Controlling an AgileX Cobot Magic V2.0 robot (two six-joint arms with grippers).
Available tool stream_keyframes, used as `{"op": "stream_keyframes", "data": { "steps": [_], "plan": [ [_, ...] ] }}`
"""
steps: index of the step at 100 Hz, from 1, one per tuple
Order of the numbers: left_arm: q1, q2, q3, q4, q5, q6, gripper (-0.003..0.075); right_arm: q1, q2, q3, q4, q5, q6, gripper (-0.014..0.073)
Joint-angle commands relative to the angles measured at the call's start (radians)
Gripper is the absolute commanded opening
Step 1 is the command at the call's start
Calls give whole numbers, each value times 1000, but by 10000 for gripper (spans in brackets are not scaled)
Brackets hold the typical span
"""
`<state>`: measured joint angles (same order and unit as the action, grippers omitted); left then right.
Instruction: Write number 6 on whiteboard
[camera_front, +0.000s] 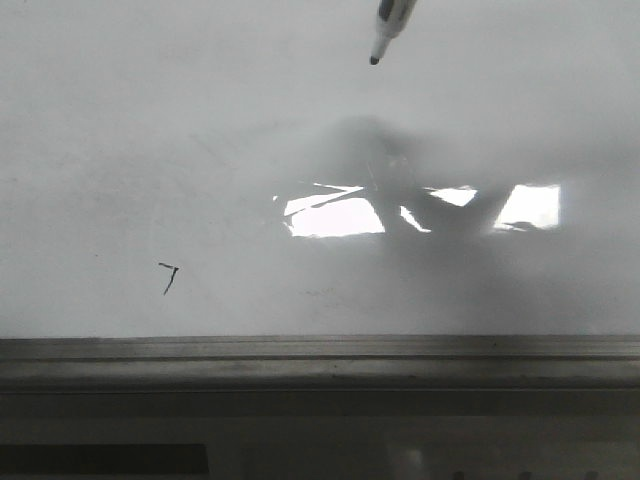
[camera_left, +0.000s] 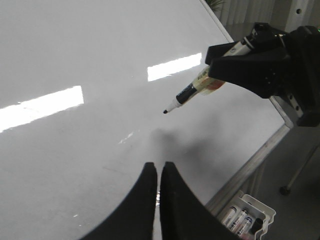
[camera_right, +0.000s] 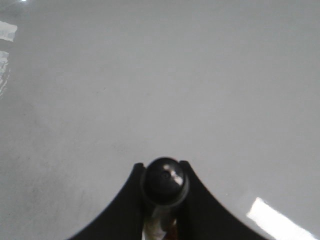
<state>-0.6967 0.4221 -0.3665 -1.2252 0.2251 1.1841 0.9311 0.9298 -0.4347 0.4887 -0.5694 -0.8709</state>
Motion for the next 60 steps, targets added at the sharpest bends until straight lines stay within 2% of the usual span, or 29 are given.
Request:
{"op": "stream_keyframes", "data": {
  "steps": [1, 60],
  "plan": [
    [0, 3, -28, -19, 19, -8, -20, 2, -4, -30, -16, -87, -28, -64],
    [0, 3, -28, -19, 56, -8, -20, -60, 1, -30, 65, -72, -28, -64]
  ]
}}
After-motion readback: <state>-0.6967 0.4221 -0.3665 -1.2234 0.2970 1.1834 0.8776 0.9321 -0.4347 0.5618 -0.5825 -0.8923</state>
